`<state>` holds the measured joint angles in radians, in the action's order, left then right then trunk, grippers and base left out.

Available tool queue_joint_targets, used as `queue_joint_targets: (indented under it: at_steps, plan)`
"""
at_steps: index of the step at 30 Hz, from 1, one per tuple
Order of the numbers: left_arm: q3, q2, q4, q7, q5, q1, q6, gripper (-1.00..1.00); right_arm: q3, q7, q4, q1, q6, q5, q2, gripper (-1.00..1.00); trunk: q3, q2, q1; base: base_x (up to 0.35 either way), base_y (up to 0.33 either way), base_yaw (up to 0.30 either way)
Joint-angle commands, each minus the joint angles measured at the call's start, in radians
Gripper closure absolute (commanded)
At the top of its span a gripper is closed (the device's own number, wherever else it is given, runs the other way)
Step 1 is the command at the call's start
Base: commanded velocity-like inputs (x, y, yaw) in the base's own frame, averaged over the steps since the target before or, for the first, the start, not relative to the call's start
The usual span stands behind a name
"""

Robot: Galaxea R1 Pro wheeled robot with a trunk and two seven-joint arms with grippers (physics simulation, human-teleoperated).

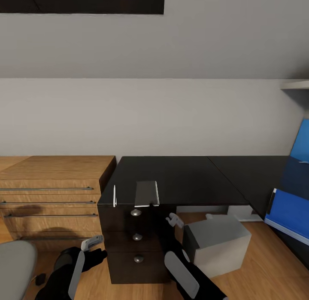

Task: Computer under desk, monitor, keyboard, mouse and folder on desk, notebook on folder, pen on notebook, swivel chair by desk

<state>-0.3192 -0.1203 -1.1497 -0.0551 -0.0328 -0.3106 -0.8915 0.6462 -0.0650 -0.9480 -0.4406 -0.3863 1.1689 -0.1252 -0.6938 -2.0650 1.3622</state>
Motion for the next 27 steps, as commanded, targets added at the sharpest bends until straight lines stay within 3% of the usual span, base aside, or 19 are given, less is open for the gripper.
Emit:
queue_joint_targets:
  at_steps: [1,6,27]
  plan:
    - [-0.002,-0.001,-0.001,-0.005,-0.004,-0.001,-0.004,-1.00,0.004,-0.017,-0.009,-0.001,-0.006,0.006,0.001,-1.00,-0.001,-0.001,0.000,0.000,0.000,0.000]
    - [-0.001,-0.001,0.001,-0.005,-0.005,-0.001,-0.004,-1.00,0.004,-0.091,-0.060,0.000,-0.004,0.006,0.001,-1.00,-0.001,-0.001,0.000,0.000,0.000,0.000]
    - [0.000,-0.001,0.002,-0.005,-0.004,-0.001,-0.004,-1.00,0.015,-0.131,-0.074,-0.001,0.001,0.011,-0.012,-1.00,-0.001,-0.001,0.000,0.000,0.000,0.000]
